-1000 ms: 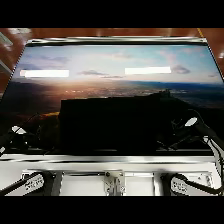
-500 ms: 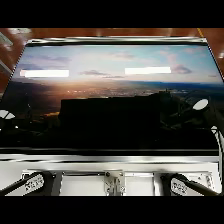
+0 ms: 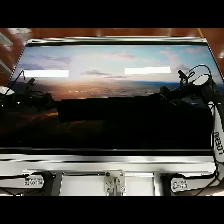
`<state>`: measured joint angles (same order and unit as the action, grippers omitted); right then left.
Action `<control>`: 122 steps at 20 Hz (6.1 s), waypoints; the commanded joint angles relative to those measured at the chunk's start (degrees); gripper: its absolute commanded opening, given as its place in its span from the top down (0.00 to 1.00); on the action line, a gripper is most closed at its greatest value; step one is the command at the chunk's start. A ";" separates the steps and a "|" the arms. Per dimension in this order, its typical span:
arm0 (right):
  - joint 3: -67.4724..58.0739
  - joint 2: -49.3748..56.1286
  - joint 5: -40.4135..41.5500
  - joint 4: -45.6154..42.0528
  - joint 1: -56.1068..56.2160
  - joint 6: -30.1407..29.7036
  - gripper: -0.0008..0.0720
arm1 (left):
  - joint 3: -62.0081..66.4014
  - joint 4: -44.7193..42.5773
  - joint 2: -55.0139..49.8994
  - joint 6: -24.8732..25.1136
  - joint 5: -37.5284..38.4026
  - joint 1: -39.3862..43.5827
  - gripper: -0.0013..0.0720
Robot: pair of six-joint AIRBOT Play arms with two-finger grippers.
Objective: Fold the shirts.
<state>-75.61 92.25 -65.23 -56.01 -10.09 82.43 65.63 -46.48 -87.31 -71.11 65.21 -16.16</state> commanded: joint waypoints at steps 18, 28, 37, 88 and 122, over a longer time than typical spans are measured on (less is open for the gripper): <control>-3.21 12.41 -4.24 0.72 -5.99 -4.74 0.05 | 13.62 2.60 -8.59 -8.26 14.97 -3.74 0.16; -3.23 13.70 -2.27 14.64 -1.01 -10.14 0.88 | 13.62 11.19 -7.15 -6.93 8.35 5.25 0.18; -3.23 -8.66 -15.21 12.79 -0.42 -6.03 0.88 | 13.62 13.94 -13.49 -3.74 -9.64 31.85 0.93; -2.08 1.22 -21.46 -17.62 26.21 7.43 0.05 | 15.23 0.98 20.61 -5.88 -0.74 -1.22 0.93; -18.88 -3.65 -18.18 -15.10 -26.32 -3.63 0.88 | 14.99 1.92 19.02 -10.69 7.63 -0.74 0.93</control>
<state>-93.45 87.85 -80.53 -64.53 -24.47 80.07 80.64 -44.75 -68.18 -79.59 69.34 -17.30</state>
